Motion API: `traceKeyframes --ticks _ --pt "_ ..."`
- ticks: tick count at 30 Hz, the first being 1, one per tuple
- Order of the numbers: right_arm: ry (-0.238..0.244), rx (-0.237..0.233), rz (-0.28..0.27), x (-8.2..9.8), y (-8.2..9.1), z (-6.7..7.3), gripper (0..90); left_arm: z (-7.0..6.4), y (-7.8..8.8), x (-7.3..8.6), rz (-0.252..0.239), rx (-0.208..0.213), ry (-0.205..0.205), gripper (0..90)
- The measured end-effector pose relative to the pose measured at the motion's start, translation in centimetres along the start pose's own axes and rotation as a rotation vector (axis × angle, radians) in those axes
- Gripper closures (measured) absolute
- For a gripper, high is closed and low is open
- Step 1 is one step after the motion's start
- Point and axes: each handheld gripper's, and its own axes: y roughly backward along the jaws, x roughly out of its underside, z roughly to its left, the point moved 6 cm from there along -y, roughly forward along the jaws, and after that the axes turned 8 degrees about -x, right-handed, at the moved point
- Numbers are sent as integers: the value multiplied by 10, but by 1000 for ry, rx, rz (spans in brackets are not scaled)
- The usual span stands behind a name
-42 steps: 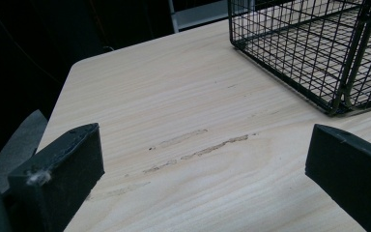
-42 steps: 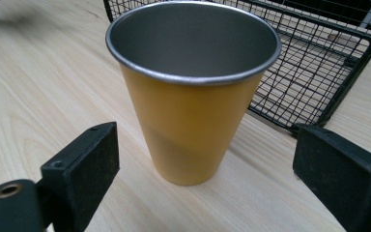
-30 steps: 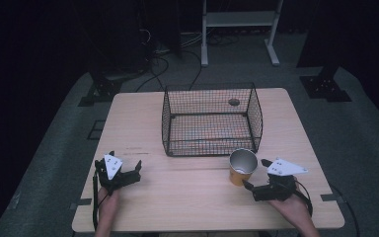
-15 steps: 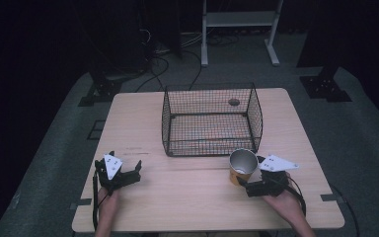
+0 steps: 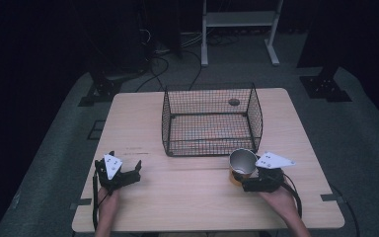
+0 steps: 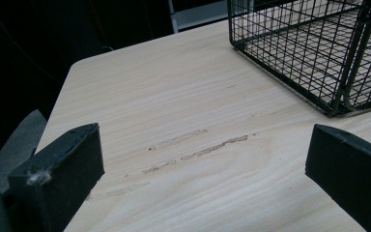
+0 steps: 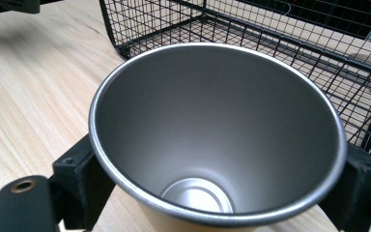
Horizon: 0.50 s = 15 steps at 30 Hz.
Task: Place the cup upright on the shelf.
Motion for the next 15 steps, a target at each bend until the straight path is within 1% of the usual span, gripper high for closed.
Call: traceKeyframes --ticks 1,2,4,6,7,8,9,12,15 --pt "0 0 0 0 0 0 128 0 0 0 0 0 0 0" --pt "-1 -12 13 -1 0 0 127 0 0 0 0 0 1 0" --pt "-5 -21 17 -2 1 0 128 0 0 0 0 0 2 0" --pt "-7 -46 14 -8 2 1 128 0 0 0 -1 1 2 0" --pt "-7 -46 14 -8 2 1 128 0 0 0 0 1 1 0" --pt "-4 -61 12 -12 4 1 128 0 0 0 -1 1 2 0" --pt "-4 -61 12 -12 4 1 128 0 0 0 0 0 1 0" --pt "-14 -93 11 -18 6 1 128 0 0 0 0 1 2 0" --pt "-15 -113 13 -24 8 0 128 0 0 0 -2 1 2 0"
